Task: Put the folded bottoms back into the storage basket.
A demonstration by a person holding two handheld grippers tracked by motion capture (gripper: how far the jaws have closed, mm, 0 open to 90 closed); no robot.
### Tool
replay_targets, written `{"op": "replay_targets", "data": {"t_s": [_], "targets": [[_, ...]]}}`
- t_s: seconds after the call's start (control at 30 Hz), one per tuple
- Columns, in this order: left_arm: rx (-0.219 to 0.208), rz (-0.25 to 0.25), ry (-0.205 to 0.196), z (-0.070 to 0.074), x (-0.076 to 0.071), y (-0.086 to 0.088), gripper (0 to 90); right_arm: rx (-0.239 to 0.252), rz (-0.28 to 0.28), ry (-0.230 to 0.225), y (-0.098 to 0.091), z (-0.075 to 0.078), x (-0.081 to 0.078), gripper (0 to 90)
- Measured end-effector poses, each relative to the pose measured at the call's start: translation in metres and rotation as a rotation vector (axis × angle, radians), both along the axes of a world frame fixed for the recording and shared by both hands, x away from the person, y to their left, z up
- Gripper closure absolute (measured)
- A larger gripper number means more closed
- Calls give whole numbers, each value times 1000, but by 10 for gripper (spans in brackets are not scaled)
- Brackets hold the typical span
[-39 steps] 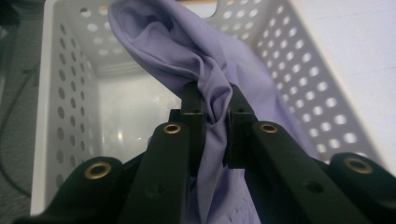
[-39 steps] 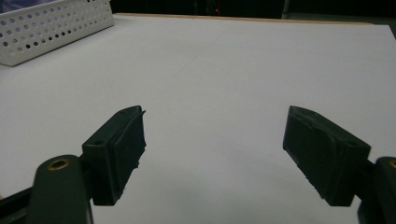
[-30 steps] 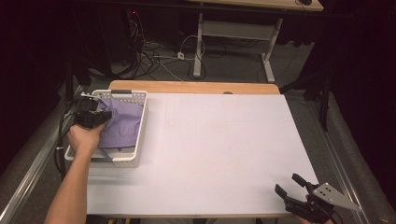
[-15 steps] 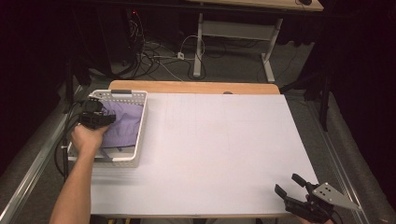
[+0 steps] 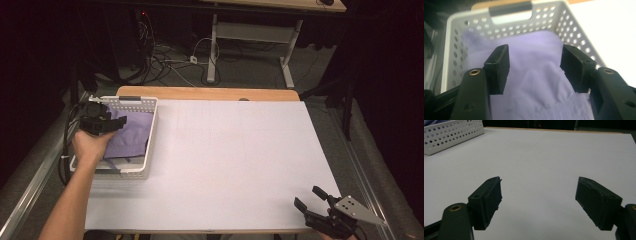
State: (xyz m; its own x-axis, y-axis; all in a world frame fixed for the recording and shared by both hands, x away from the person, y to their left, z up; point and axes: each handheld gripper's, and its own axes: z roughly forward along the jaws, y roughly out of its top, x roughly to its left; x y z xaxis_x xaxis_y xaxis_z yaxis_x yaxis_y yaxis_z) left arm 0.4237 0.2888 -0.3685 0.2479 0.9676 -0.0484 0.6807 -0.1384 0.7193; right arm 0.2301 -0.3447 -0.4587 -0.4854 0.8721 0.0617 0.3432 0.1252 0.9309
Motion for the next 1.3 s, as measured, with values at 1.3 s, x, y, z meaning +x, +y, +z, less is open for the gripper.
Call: {"op": "replay_targets", "data": {"t_s": [1.3], "targets": [[-71, -119, -121, 23, -44, -17, 351, 16, -9, -1, -3, 0, -1, 221]]}}
